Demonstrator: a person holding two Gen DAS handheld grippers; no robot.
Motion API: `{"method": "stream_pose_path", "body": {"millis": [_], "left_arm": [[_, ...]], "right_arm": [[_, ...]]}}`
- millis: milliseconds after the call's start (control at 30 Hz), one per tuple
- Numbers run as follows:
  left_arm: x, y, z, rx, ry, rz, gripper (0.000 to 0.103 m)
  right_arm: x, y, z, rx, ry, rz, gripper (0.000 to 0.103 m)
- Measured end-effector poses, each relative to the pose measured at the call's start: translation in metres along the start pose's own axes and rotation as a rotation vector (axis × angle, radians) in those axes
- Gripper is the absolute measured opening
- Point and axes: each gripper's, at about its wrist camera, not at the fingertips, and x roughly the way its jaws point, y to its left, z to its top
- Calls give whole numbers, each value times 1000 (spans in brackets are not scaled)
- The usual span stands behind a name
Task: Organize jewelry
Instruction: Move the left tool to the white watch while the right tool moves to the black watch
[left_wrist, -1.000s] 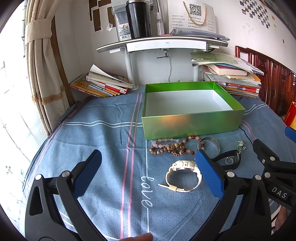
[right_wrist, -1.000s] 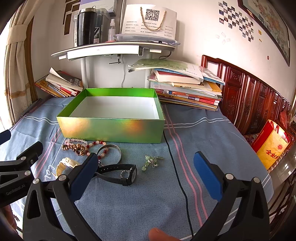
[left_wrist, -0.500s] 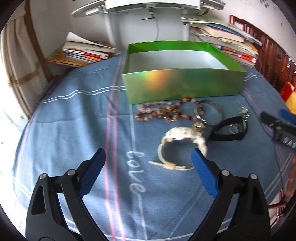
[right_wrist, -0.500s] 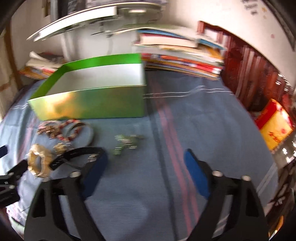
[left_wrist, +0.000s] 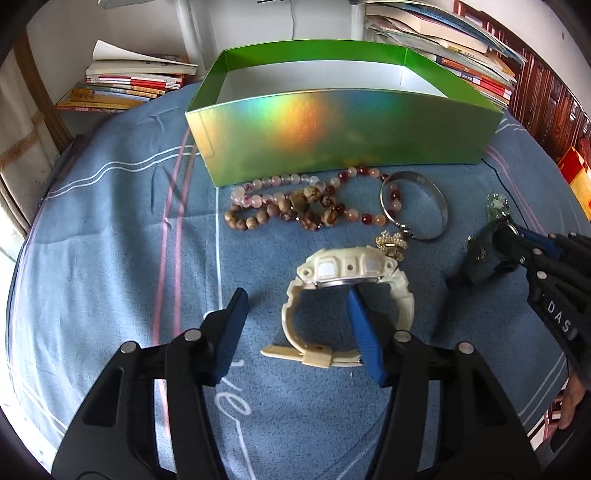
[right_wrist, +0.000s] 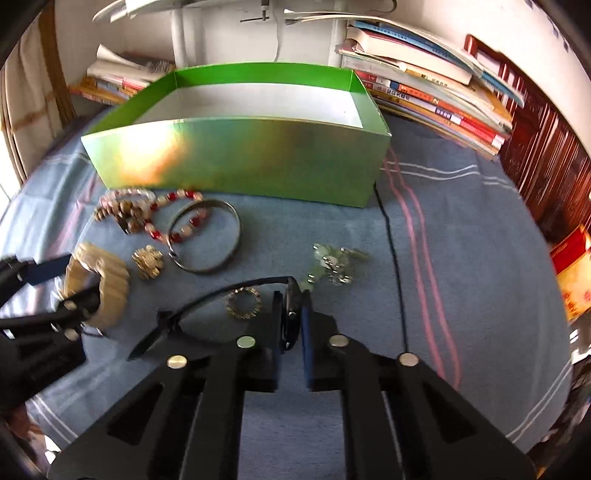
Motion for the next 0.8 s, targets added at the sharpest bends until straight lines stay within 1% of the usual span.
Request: {"method": "stream_pose_path", "body": {"millis": [200,233,267,300,367,400,467,567,667,700,733,767,800], "left_arm": [[-1,3,-4,-40,-24,-5,57],[-1,4,-4,-45,-29,-18,54],[-1,3,-4,-46,-32,-31,46],[-2,4,-5,-46,-36,-40,44],[-2,2,-4,-35,-39,-35,44],[-2,1,-5,-34,-41,-36,44],[-1,2,-5,-33,-47,-35,53],[1,4,-4,-38,-53,-28,62],[1,6,-6,-39,-61,-35,62],[1,6,-6,-37,-66,-36,62],[0,6,-7,-36,-71,-38,57],[-1,6,-7,-34,-77,-43,46],[-3,6,-8,-32,-82,-44,45]], "right_arm": [[-5,-8,-4,-24,2,-46,9],[-4,-11,-1,-25,4,-53,9],[-4,-12,0,-26,6,-61,9],[-4,-12,1,-25,9,-67,9],[-3,-12,1,-20,16,-73,10],[-2,-11,1,-16,20,-78,10],[1,-7,2,-12,30,-89,11],[3,-3,2,-16,29,-113,11],[5,-3,4,-12,35,-120,11],[5,-2,4,-11,35,-122,11],[5,-2,5,-10,35,-123,11],[5,-1,6,-9,34,-123,11],[4,0,7,-9,32,-122,10]]}}
